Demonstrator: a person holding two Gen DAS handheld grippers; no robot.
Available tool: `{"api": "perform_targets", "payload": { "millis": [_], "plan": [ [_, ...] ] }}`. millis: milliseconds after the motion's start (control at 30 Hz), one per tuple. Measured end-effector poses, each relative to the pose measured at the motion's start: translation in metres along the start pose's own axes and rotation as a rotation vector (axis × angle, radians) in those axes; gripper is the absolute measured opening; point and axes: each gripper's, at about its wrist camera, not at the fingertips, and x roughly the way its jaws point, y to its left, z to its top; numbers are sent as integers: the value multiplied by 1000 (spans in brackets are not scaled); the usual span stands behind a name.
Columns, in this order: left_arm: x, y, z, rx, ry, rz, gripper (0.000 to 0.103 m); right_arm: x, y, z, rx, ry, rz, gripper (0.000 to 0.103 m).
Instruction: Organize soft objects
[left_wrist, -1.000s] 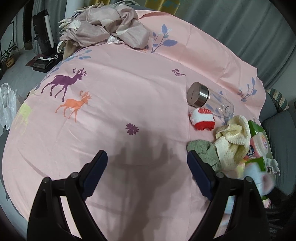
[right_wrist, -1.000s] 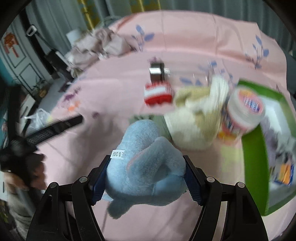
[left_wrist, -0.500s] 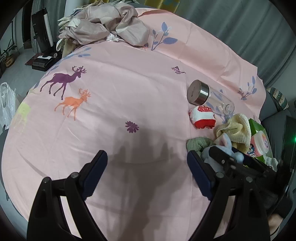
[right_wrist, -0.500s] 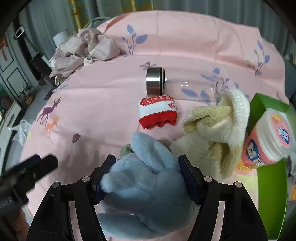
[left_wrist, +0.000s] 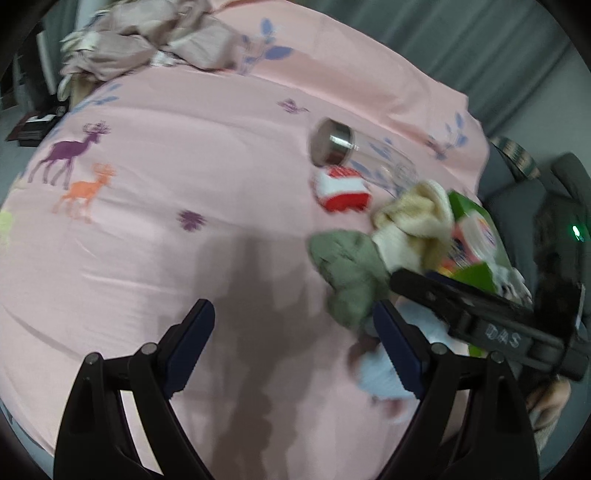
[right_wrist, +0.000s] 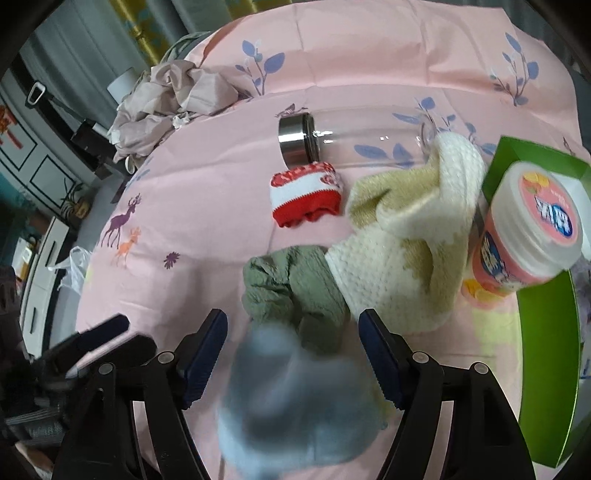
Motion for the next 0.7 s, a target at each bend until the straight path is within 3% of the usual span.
{"api": "perform_targets", "payload": {
  "millis": [133, 233, 300, 367, 500, 700],
  "plan": [
    [0, -21, -12, 52, 33, -94, 87, -11, -3, -3, -2, -19, 8, 75],
    [0, -33, -23, 72, 51, -100, 87, -25, -8, -6, 15, -39, 31, 75],
    [-2, -39, -30, 77, 57, -108, 87, -33, -14, -10, 26, -44, 65, 81],
    [-4, -45, -39, 79, 53, -104, 87, -43, -21, -15, 44, -56, 98, 90],
    [0, -53, -50, 78, 59, -71, 86, -54, -34, -26, 76, -68, 158, 90],
    [11, -66, -54, 99, 57, -41, 79, -42, -51, -42, 133, -4, 234, 91]
  ]
}}
